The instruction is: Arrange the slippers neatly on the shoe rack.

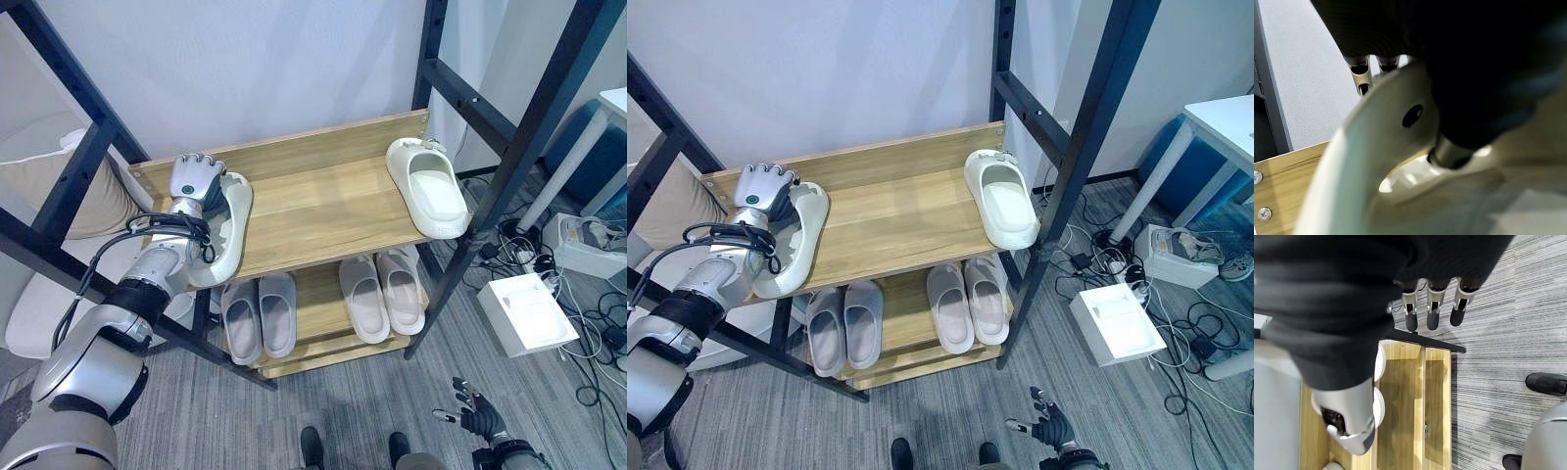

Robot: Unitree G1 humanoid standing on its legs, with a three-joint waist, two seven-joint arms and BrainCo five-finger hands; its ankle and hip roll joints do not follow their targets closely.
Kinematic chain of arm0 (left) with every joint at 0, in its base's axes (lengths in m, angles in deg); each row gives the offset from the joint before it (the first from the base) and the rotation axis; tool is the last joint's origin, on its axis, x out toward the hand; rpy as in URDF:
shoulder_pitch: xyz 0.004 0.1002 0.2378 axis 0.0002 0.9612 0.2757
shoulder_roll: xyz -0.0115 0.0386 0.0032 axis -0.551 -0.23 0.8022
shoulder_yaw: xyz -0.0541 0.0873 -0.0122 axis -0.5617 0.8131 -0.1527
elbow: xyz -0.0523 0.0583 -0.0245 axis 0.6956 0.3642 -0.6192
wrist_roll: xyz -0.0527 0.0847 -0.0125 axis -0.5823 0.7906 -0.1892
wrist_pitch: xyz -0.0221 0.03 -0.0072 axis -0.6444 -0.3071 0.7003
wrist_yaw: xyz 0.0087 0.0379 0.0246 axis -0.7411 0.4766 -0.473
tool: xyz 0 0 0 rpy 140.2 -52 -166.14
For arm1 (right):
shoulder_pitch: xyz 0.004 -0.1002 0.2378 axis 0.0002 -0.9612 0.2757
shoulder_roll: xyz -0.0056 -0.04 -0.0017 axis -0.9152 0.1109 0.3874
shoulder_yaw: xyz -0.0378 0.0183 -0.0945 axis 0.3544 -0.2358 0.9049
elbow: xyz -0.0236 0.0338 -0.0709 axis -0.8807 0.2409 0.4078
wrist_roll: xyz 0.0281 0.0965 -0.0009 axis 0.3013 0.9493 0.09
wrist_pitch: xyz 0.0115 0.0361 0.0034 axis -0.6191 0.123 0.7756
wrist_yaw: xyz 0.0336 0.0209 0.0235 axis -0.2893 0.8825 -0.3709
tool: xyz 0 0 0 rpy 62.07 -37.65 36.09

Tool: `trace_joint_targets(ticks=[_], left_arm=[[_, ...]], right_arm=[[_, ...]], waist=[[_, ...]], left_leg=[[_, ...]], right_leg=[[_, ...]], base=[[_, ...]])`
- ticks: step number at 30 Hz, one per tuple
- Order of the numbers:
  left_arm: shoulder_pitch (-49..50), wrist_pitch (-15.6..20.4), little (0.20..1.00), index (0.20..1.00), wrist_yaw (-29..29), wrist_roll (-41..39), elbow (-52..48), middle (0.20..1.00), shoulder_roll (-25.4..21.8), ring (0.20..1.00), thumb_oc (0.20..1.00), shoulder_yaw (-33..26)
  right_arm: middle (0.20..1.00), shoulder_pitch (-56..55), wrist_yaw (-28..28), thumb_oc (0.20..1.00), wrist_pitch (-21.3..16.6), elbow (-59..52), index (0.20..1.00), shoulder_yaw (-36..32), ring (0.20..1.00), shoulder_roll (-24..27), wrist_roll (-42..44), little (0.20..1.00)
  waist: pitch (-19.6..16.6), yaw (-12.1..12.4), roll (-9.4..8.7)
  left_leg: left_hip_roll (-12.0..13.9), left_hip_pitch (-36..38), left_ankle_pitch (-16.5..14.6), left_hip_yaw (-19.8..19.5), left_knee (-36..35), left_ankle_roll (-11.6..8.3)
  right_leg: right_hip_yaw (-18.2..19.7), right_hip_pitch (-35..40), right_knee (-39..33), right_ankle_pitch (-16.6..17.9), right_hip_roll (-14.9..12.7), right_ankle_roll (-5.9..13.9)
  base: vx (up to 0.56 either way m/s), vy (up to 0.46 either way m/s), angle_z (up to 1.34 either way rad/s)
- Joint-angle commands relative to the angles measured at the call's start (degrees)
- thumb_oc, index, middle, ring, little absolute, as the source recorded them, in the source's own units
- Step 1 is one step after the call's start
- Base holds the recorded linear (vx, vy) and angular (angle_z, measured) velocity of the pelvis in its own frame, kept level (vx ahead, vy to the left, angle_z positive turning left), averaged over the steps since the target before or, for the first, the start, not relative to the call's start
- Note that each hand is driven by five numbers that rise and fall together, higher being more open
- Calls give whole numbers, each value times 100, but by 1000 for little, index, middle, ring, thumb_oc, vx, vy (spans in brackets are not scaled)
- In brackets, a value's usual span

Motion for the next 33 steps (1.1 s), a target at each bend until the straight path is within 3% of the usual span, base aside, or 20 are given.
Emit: trace_joint_targets(ticks=[1, 12, 20, 23, 29, 33], left_arm=[[-824, -60, 200, 200, 64, -147, 427, 200, -330, 200, 200, -208], [-693, 236, 200, 200, -74, 147, -1103, 200, 87, 200, 200, -234], [-1641, 287, 200, 200, -69, 59, -298, 200, 847, 200, 200, 539], [-1858, 300, 200, 200, -178, 64, 366, 200, 1077, 200, 200, 905], [-2068, 274, 200, 200, -269, -42, 1154, 200, 1347, 200, 200, 1071], [-2206, 265, 200, 200, -283, -153, 1355, 200, 1406, 200, 200, 1063]], right_arm=[[1000, 32, -59, 1000, -224, -480, 1000, -115, 1000, 22, 135, 1000], [1000, 171, -64, 1000, -202, -287, 1000, -83, 1000, -25, 130, 1000], [1000, 331, 16, 1000, -200, -240, 1000, -116, 1000, 113, 354, 1000], [1000, 323, 44, 1000, -218, -161, 1000, -237, 1000, 228, 479, 1000], [1000, 233, 76, 1000, -279, -204, 1000, -549, 1000, 389, 624, 1000], [1000, 258, 102, 1000, -279, -187, 1000, -628, 1000, 432, 646, 1000]], waist=[[217, -32, -220], [176, 26, -254], [165, -251, -201], [168, -497, -133], [230, -820, -20], [251, -906, 33]], left_leg=[[-183, 765, -854, -34, -2, -47], [-182, 822, -854, -106, -2, -62], [-135, 845, -847, 150, -2, -69], [-111, 907, -873, 354, -2, -80], [-88, 933, -893, 552, -2, -107], [-63, 957, -902, 645, -2, -121]], right_leg=[[-76, -73, 2, -62, -140, 419], [-188, 61, 2, -123, -133, 383], [63, -57, 2, -50, -76, 386], [273, -127, 2, -19, -47, 389], [432, -204, 21, -2, -24, 387], [506, -241, 23, 1, -11, 383]], base=[[-2, -13, -5], [-15, -10, 6], [-8, -7, -8], [25, -8, -41], [18, -19, -22], [18, -18, -21]])
